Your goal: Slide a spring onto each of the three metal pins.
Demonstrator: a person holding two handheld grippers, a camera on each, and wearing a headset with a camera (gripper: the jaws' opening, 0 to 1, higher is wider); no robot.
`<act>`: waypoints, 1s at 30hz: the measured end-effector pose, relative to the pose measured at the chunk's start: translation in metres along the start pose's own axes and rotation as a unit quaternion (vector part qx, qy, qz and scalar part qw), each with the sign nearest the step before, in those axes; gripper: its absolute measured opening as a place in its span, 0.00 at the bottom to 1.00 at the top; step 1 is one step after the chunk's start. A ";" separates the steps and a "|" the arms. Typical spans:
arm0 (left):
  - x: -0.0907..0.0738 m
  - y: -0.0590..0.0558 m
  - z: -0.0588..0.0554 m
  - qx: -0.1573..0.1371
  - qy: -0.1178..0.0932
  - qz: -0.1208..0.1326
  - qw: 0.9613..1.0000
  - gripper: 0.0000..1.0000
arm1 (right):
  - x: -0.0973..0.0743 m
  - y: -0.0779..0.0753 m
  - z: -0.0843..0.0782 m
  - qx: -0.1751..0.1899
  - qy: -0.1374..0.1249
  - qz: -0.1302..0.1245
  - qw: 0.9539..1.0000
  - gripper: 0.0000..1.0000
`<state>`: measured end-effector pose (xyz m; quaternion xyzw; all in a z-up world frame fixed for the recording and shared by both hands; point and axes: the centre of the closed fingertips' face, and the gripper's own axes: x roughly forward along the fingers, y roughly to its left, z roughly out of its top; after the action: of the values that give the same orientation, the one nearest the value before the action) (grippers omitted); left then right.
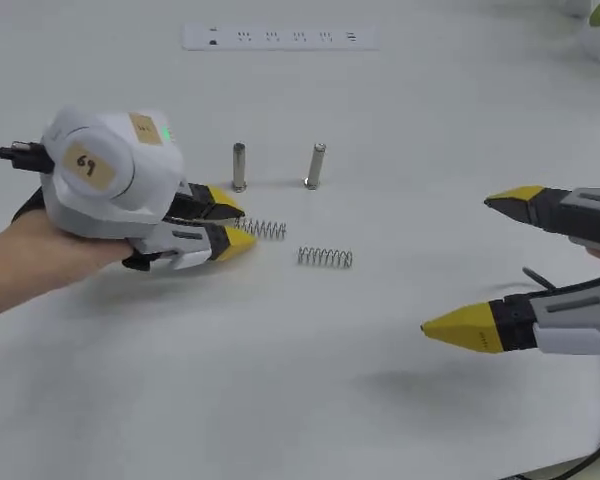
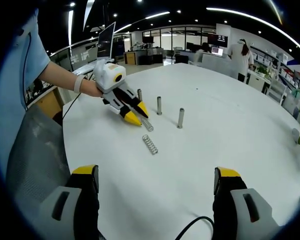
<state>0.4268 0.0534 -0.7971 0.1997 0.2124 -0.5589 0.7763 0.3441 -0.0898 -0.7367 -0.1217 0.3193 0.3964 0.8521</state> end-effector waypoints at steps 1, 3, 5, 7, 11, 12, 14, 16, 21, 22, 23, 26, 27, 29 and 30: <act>0.000 -0.001 -0.001 0.000 0.001 -0.003 1.000 0.09 | 0.000 0.000 0.000 0.000 0.000 0.000 1.000 0.94; -0.001 -0.002 -0.001 0.003 0.004 -0.006 1.000 0.07 | 0.000 0.000 0.002 0.000 0.000 0.000 1.000 0.94; -0.001 -0.002 -0.001 0.002 0.005 -0.006 1.000 0.06 | 0.001 0.001 0.002 -0.002 0.000 0.001 1.000 0.94; -0.002 -0.002 -0.001 0.002 0.006 -0.006 1.000 0.07 | 0.001 0.001 0.004 -0.001 -0.002 0.002 1.000 0.94; -0.001 -0.004 0.000 0.001 0.005 -0.008 1.000 0.05 | 0.002 0.001 0.004 -0.003 -0.001 0.003 1.000 0.94; 0.000 -0.004 -0.001 0.001 0.006 -0.009 1.000 0.04 | 0.002 0.001 0.004 -0.003 -0.001 0.004 1.000 0.94; 0.001 -0.004 -0.003 0.000 0.009 -0.009 1.000 0.05 | 0.002 0.001 0.004 -0.003 -0.001 0.003 1.000 0.94; 0.001 -0.005 -0.003 0.000 0.010 -0.011 1.000 0.04 | 0.001 0.002 0.004 -0.002 -0.001 0.003 1.000 0.94; 0.001 -0.006 -0.003 -0.001 0.009 -0.012 1.000 0.03 | 0.000 0.002 0.002 -0.002 0.000 0.000 1.000 0.93; 0.001 -0.006 -0.003 0.000 0.009 -0.011 1.000 0.03 | 0.000 0.002 0.002 -0.002 0.000 0.000 1.000 0.93; 0.002 -0.007 -0.003 -0.002 0.009 -0.012 1.000 0.03 | 0.000 0.002 0.002 -0.001 0.000 0.000 1.000 0.93; 0.002 -0.007 -0.003 -0.004 0.007 -0.011 1.000 0.03 | 0.000 0.003 0.001 -0.003 0.002 0.000 1.000 0.93; 0.002 -0.007 -0.003 -0.006 0.007 -0.011 1.000 0.03 | 0.001 0.004 0.000 -0.002 0.003 0.001 1.000 0.93; 0.002 -0.008 -0.002 -0.006 0.006 -0.011 1.000 0.03 | 0.002 0.007 0.000 -0.004 0.004 0.003 1.000 0.93; 0.002 -0.008 -0.002 -0.006 0.005 -0.010 1.000 0.03 | 0.002 0.008 -0.001 -0.006 0.006 0.003 1.000 0.93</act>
<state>0.4194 0.0506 -0.8007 0.1959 0.2217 -0.5644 0.7707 0.3388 -0.0837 -0.7383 -0.1278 0.3221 0.3999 0.8485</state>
